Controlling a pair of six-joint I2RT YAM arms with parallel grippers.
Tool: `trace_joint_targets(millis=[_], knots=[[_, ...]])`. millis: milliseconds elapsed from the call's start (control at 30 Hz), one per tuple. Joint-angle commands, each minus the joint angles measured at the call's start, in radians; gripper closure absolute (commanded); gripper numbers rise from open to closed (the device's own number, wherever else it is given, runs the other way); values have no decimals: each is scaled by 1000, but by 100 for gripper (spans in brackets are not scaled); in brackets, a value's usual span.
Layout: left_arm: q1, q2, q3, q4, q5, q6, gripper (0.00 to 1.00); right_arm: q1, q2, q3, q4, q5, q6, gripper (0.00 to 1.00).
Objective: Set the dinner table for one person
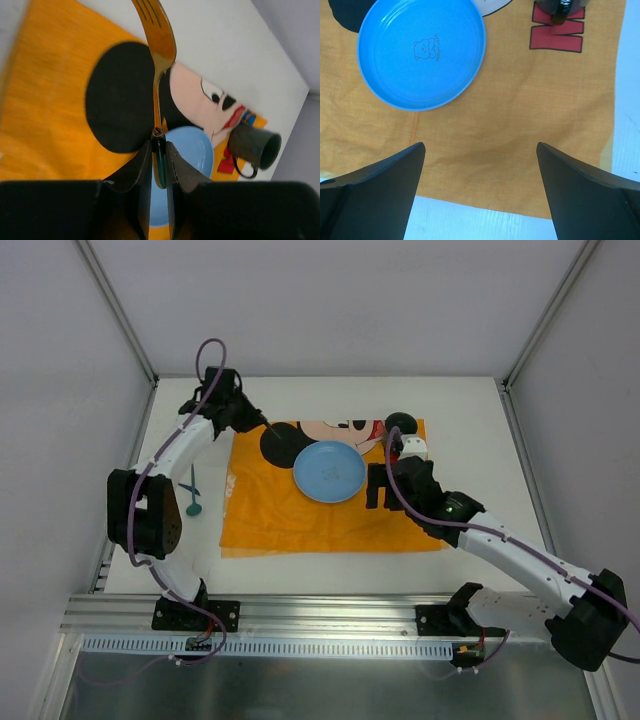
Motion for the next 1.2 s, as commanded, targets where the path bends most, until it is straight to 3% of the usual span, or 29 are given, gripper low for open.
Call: trace_joint_targets(millis=[0, 167, 500, 833, 1167], knots=[[-130, -27, 9, -14, -19, 51, 100, 5, -63, 50, -68, 63, -15, 1], [-311, 30, 57, -12, -64, 17, 100, 5, -144, 46, -128, 97, -1, 1], [-543, 208, 219, -12, -87, -49, 100, 5, -258, 27, -223, 151, 19, 1], [-682, 404, 405, -11, -144, -127, 100, 5, -287, 15, -250, 175, 23, 1], [-730, 553, 531, -12, -92, -147, 100, 5, -299, -8, -255, 192, 23, 1]])
